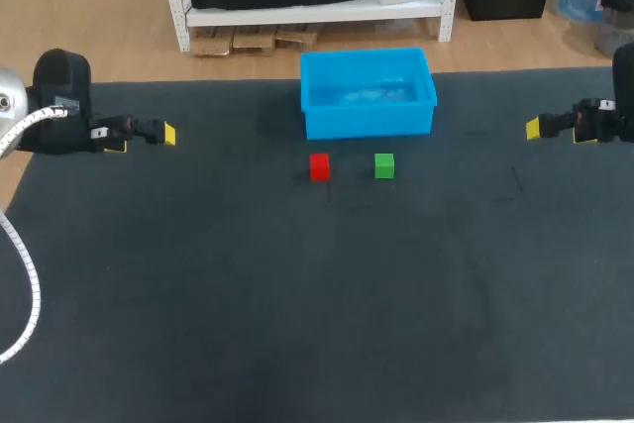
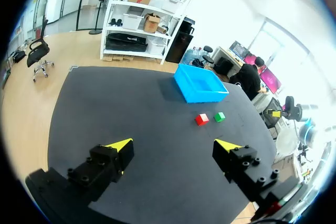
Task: Use the left arm to pick the red cube and place it into the blue plastic box first, then use the right arm to grasp the green cube and put it into the same blue plastic box after the first action is fully finished.
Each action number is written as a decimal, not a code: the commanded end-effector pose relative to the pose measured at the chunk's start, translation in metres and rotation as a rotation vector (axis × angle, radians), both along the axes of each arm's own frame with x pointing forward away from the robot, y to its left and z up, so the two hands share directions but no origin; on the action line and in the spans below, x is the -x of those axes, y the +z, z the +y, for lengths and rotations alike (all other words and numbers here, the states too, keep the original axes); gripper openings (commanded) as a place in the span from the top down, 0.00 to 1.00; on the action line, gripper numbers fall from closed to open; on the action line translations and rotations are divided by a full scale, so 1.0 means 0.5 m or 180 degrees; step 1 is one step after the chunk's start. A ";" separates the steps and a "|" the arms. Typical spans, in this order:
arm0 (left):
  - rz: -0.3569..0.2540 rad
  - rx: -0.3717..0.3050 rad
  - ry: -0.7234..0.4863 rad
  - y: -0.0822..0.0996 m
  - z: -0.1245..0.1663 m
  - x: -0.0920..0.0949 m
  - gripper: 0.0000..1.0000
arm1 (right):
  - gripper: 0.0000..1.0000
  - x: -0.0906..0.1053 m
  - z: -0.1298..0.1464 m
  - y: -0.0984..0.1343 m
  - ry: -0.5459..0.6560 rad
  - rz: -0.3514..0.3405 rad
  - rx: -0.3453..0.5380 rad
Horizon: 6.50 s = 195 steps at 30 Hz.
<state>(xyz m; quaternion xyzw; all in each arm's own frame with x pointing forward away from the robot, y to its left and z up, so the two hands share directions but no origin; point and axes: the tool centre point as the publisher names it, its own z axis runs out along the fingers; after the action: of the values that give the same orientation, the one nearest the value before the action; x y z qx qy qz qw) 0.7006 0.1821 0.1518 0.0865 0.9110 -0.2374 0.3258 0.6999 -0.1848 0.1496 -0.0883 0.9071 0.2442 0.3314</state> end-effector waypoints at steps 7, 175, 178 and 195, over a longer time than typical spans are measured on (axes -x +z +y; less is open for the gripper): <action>0.0083 0.0028 0.0101 -0.005 0.001 -0.005 0.00 | 0.00 -0.001 0.000 0.000 -0.0002 0.0003 0.0006; 0.1958 -0.1544 0.0480 -0.131 -0.417 -0.198 0.00 | 0.00 -0.001 0.000 0.000 -0.0002 0.0003 0.0006; 0.1978 -0.1542 0.0497 -0.139 -0.418 -0.201 0.00 | 0.00 -0.001 0.000 0.000 -0.0002 0.0003 0.0006; 0.2040 -0.1588 0.0485 -0.174 -0.428 -0.214 0.00 | 0.00 -0.001 0.000 0.000 -0.0002 0.0003 0.0006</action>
<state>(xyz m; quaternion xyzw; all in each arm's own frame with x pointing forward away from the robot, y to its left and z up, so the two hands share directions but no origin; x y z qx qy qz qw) 0.7995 -0.0278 0.0663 0.0157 0.9997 -0.0030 0.0196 0.6999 -0.1848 0.1496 -0.0883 0.9071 0.2441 0.3313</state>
